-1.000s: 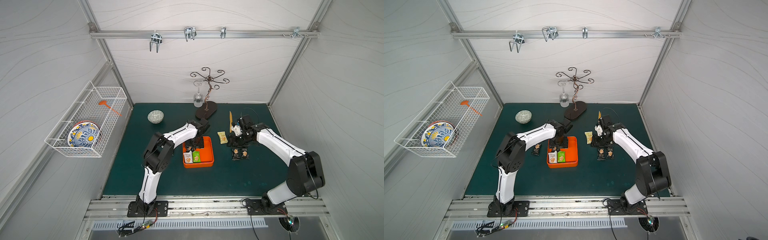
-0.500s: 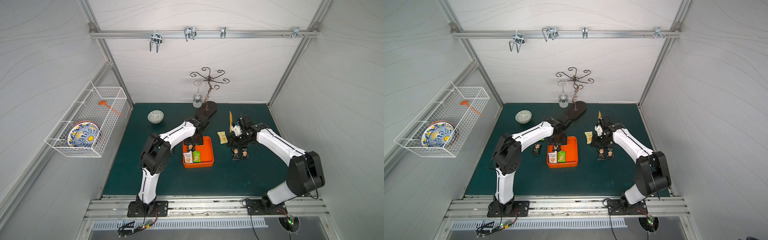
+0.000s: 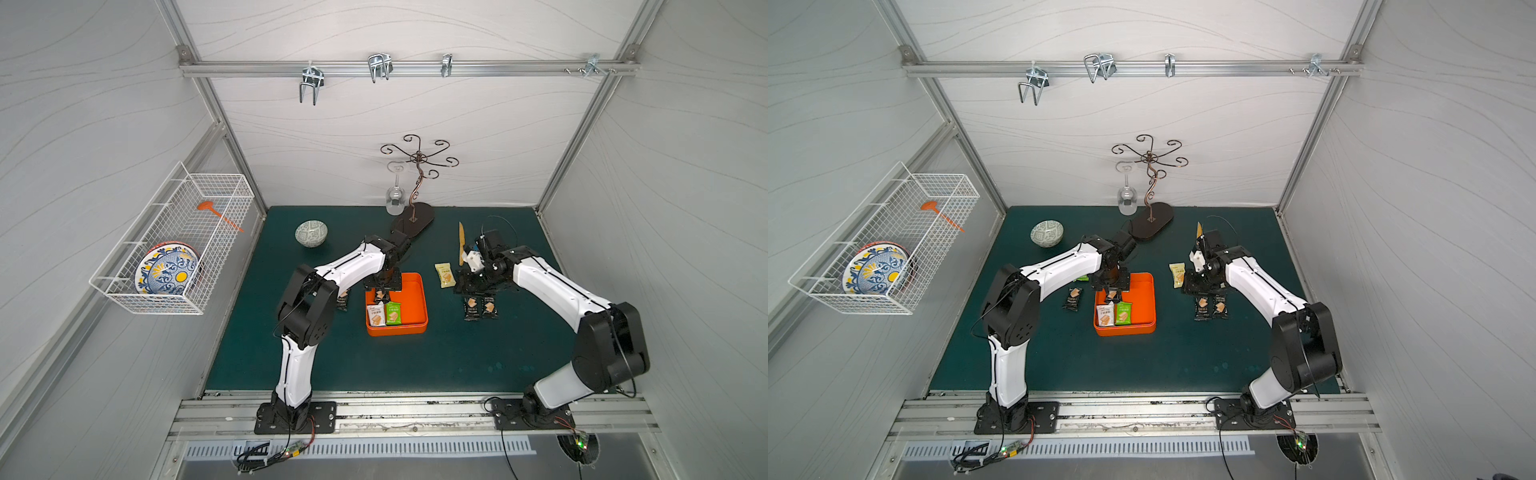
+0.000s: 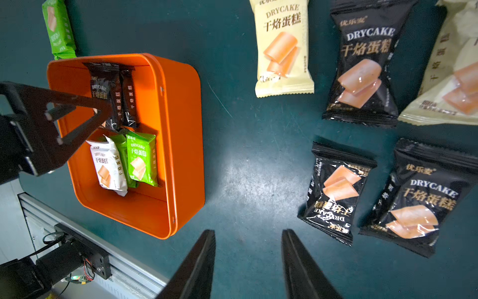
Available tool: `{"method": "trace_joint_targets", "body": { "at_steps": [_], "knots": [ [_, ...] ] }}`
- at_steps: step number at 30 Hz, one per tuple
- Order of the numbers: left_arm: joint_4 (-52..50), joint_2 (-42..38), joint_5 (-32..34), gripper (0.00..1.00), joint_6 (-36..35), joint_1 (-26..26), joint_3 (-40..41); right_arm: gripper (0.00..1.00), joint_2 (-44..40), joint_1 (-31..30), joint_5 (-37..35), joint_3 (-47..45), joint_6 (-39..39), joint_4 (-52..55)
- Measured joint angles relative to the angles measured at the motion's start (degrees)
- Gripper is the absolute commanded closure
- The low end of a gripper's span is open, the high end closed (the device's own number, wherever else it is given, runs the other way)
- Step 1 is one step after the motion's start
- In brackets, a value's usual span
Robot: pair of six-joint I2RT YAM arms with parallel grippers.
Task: Take the cookies out of the storage box
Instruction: Pick up the cookie from the storage box.
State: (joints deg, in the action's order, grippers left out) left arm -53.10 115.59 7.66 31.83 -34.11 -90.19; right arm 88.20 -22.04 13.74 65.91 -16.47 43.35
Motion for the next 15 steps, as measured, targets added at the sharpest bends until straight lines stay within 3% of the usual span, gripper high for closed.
{"method": "trace_joint_targets", "body": {
  "at_steps": [15],
  "knots": [
    [2.0,3.3,-1.1,0.34,-1.2,0.2,1.9,0.53,1.0,0.1,-0.8,0.0,0.0,0.2]
  ]
}}
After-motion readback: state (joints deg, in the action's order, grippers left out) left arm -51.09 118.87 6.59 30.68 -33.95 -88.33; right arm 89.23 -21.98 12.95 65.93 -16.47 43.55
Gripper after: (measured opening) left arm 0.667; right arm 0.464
